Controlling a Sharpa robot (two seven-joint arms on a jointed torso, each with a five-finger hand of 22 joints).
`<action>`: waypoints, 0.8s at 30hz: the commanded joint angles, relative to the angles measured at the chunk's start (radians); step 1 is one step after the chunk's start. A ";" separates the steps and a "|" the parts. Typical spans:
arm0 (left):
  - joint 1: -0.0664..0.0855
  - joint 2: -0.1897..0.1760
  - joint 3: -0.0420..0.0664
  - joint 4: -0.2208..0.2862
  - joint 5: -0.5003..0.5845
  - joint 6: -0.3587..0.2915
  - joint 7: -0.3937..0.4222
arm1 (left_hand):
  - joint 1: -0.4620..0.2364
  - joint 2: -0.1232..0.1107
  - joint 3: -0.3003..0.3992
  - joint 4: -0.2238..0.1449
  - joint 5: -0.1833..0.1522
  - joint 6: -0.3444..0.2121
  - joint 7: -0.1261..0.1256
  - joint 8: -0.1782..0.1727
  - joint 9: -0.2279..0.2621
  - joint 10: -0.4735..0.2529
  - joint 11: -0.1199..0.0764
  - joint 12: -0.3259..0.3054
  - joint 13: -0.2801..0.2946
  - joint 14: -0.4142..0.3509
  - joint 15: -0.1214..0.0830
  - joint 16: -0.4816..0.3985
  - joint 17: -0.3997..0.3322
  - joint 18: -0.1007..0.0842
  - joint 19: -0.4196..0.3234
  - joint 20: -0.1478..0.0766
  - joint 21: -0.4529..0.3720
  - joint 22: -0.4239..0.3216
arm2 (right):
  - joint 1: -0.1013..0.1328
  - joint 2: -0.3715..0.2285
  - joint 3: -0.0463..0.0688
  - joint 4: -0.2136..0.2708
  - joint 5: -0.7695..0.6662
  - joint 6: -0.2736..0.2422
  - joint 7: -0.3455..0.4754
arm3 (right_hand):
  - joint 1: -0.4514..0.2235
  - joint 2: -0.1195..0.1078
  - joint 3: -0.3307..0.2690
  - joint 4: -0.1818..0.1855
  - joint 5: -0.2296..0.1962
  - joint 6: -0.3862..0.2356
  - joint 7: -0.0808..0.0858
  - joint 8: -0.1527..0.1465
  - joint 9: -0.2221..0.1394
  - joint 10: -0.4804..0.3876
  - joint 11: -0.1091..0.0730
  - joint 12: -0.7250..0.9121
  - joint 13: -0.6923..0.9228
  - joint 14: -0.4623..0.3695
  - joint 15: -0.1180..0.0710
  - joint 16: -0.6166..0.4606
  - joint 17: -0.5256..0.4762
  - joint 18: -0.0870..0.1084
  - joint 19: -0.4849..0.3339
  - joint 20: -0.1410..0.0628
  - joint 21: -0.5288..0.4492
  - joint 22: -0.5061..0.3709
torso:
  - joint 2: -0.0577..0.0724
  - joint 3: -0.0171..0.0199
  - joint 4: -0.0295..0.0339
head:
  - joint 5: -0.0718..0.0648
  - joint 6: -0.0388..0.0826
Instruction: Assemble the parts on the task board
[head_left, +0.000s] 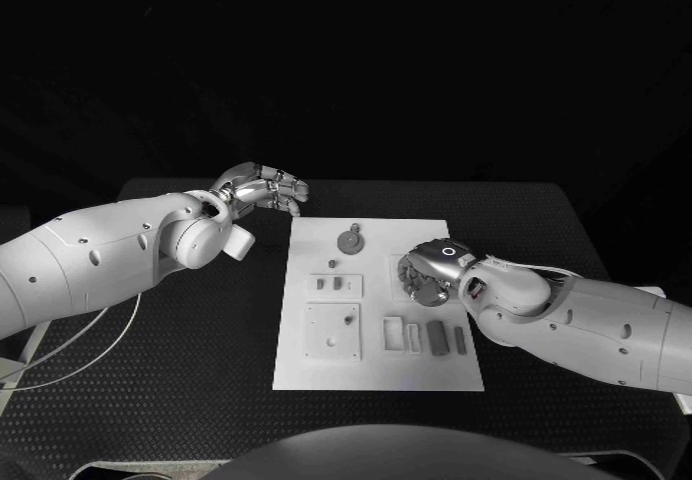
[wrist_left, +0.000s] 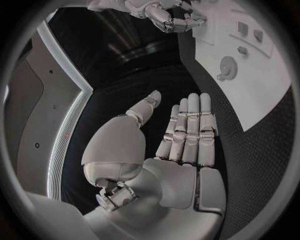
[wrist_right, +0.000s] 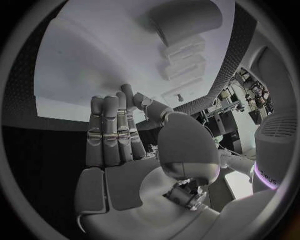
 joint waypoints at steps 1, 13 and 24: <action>0.003 0.001 0.001 0.001 0.005 0.014 0.007 | 0.005 0.003 -0.002 0.000 -0.005 -0.003 0.004 0.006 -0.001 0.000 -0.004 0.005 -0.001 0.007 0.001 -0.006 0.002 0.019 0.004 0.000 -0.005 -0.002 | -0.003 0.001 -0.001 0.007 -0.015 -0.023 0.007 | 0.018 0.016 0.008 -0.002 0.003 0.015 -0.006 0.005 0.012 0.006 -0.001 0.005 0.004 0.003 -0.008 0.006 0.000 0.013 0.009 -0.001 0.005 0.020 | 0.000 0.0001 -0.0006 | 0.000 -0.001; 0.003 0.003 0.001 -0.003 0.005 0.014 0.007 | 0.005 0.004 -0.002 0.000 -0.005 -0.002 0.004 0.006 -0.001 0.000 -0.004 0.005 -0.001 0.008 0.001 -0.007 0.003 0.019 0.005 0.000 -0.006 -0.002 | -0.002 -0.031 0.012 0.051 -0.002 -0.068 0.022 | 0.028 0.010 0.017 0.000 0.002 0.025 -0.010 0.010 0.019 0.015 -0.006 0.008 0.017 0.013 -0.013 0.015 0.000 0.013 0.021 -0.007 0.016 0.020 | -0.001 0.0002 -0.0010 | 0.000 0.001; 0.003 0.004 0.001 -0.002 0.005 0.014 0.006 | 0.005 0.005 -0.002 0.001 -0.005 -0.002 0.004 0.006 -0.002 0.001 -0.004 0.005 -0.001 0.008 0.001 -0.008 0.005 0.018 0.005 0.000 -0.006 -0.002 | 0.028 -0.057 0.045 0.088 0.019 -0.067 0.030 | 0.030 0.007 0.018 0.002 0.002 0.028 -0.011 0.011 0.021 0.018 -0.008 0.009 0.021 0.016 -0.015 0.018 0.000 0.013 0.024 -0.008 0.018 0.020 | 0.000 0.0000 -0.0006 | 0.000 0.005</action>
